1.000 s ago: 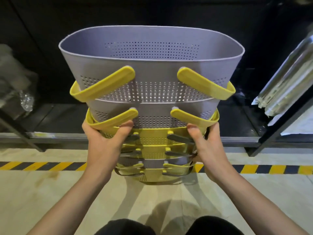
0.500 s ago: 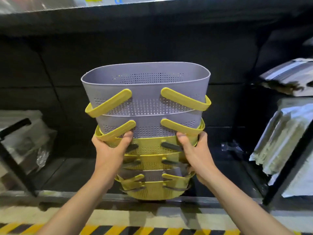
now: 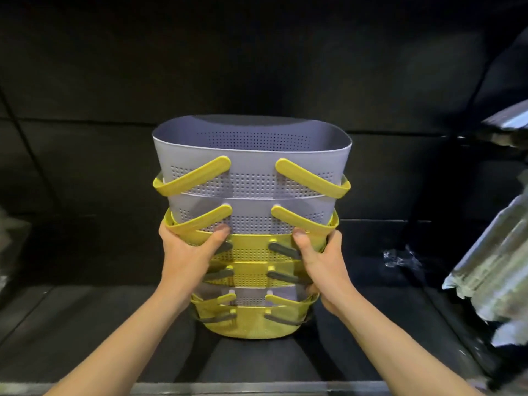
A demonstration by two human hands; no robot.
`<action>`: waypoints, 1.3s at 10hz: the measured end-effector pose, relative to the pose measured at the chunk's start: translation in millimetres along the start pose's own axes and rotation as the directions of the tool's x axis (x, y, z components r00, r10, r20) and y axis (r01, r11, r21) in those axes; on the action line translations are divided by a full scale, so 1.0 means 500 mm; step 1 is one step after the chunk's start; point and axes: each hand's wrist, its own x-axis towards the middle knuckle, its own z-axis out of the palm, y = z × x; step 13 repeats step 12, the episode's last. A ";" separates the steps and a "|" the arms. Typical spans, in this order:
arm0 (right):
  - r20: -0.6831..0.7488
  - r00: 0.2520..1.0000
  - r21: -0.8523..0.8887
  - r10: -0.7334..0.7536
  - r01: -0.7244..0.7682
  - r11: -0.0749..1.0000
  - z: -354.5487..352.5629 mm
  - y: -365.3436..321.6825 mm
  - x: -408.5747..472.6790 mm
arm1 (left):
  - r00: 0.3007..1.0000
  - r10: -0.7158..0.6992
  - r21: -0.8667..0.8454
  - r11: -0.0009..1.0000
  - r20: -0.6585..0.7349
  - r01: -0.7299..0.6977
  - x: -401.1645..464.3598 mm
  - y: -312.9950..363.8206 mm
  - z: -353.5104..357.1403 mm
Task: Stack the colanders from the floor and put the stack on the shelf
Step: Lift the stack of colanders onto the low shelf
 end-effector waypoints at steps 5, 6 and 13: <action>0.006 0.998 -0.049 0.054 -0.054 0.997 0.045 0.003 0.088 | 0.997 -0.075 0.080 0.994 -0.003 0.075 0.112 -0.053 0.031; 0.016 1.000 -0.061 0.025 -0.024 0.998 0.048 0.008 0.088 | 0.993 -0.114 0.108 0.988 0.022 0.111 0.118 -0.061 0.022; 0.105 0.993 -0.535 -0.046 0.096 0.840 -0.057 -0.272 -0.072 | 0.906 -0.397 0.740 0.652 0.149 0.165 0.012 0.267 -0.028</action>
